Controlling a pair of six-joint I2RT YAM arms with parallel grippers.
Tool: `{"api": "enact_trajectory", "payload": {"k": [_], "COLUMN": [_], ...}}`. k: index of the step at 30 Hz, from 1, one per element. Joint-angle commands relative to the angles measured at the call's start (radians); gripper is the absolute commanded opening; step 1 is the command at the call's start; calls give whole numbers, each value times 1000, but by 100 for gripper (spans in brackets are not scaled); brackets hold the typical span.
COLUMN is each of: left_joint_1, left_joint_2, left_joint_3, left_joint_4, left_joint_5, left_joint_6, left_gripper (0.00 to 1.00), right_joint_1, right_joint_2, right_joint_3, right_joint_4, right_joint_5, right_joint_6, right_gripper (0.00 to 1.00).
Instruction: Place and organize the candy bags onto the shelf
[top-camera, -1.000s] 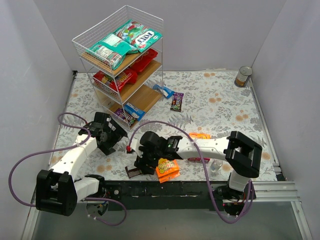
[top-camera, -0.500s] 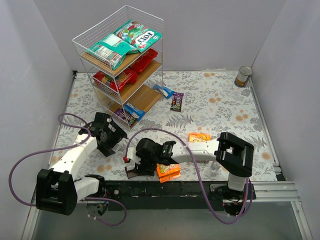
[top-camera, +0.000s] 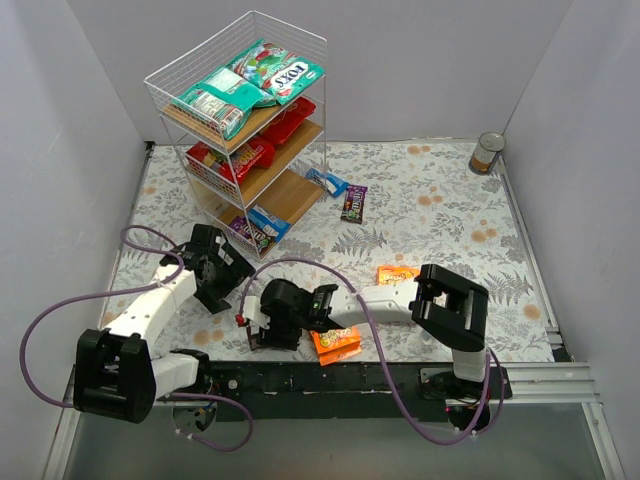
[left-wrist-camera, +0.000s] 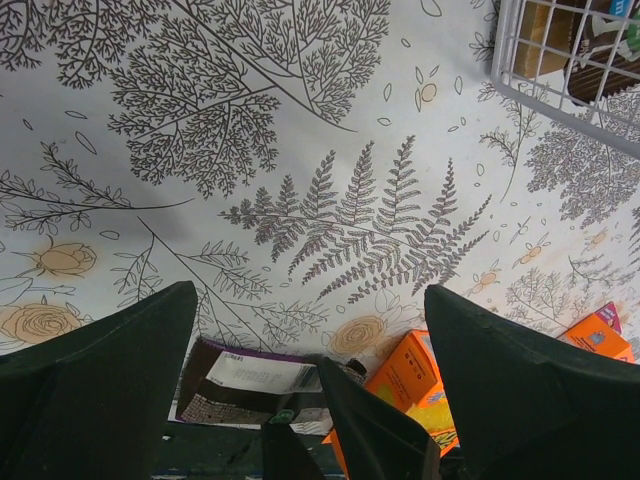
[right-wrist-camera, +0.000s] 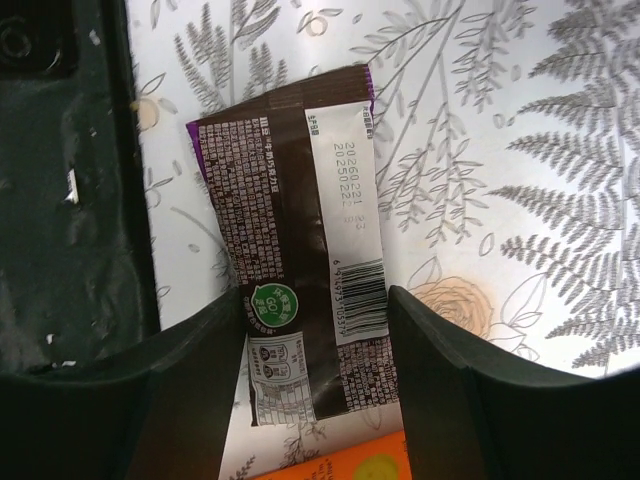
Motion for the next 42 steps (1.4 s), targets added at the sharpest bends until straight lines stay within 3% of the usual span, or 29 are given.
{"api": "enact_trajectory", "payload": {"k": [1, 11, 17, 20, 25, 32, 38, 42], "left_joint_1": [3, 3, 5, 5, 5, 5, 3, 5], "left_joint_2": [12, 39, 90, 67, 33, 61, 68, 73], "left_joint_3": [28, -49, -72, -98, -124, -150, -158, -174], "left_joint_4": [3, 103, 218, 316, 388, 403, 420, 433], "left_joint_5": [11, 100, 175, 221, 244, 264, 259, 272], "left_joint_6": [15, 39, 88, 108, 107, 108, 116, 122], "left_gripper": [98, 98, 98, 98, 97, 77, 69, 59], "right_joint_1": [-32, -199, -232, -259, -363, -560, -586, -612], "right_joint_2": [26, 58, 23, -40, -155, -156, -69, -8], "right_joint_3": [9, 92, 129, 94, -14, -74, 34, 38], "right_joint_4": [48, 72, 49, 52, 94, 91, -55, -44], "right_joint_5": [62, 57, -24, -64, -138, -334, -391, -548], "right_joint_6": [25, 51, 89, 176, 455, 750, 825, 914], "right_gripper": [63, 63, 66, 67, 68, 68, 67, 66]}}
